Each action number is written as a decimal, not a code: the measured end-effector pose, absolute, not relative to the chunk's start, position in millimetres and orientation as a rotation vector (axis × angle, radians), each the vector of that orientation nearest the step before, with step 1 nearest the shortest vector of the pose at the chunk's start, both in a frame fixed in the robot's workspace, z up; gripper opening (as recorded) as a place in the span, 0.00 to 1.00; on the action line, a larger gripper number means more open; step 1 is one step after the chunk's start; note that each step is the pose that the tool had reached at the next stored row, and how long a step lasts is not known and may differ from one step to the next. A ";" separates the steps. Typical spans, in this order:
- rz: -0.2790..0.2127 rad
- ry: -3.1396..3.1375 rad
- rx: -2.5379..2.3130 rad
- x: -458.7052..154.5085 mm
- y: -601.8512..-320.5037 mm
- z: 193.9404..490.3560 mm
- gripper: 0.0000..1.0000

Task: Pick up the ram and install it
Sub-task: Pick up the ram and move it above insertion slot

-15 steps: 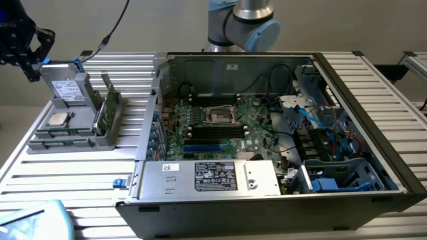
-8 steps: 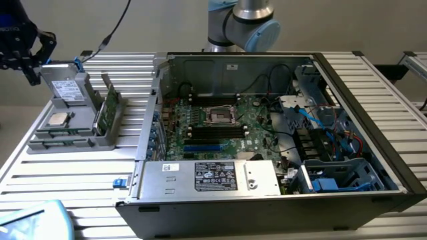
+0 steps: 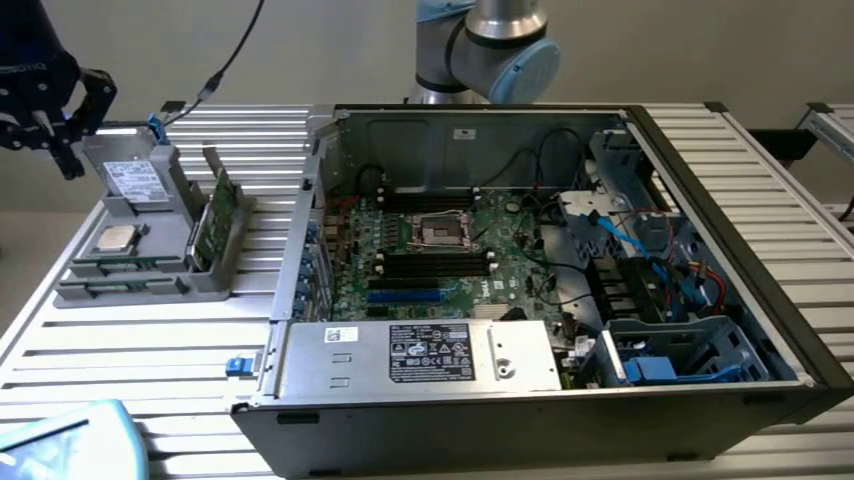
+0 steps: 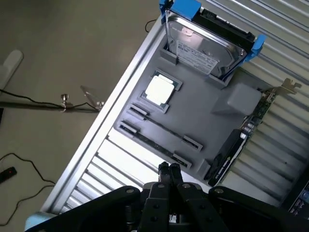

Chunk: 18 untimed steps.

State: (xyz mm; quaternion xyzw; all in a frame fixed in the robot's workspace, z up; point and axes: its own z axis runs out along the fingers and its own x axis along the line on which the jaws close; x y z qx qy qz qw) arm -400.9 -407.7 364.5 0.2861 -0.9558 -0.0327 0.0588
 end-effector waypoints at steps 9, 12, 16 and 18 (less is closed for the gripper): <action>-0.100 -2.813 1.102 -400.9 -407.7 357.8 0.11; -0.095 -2.781 1.179 -400.9 -407.7 356.1 0.11; -0.085 -2.739 1.281 -401.0 -407.7 355.1 0.11; -0.079 -2.728 1.323 -401.0 -407.7 354.9 0.11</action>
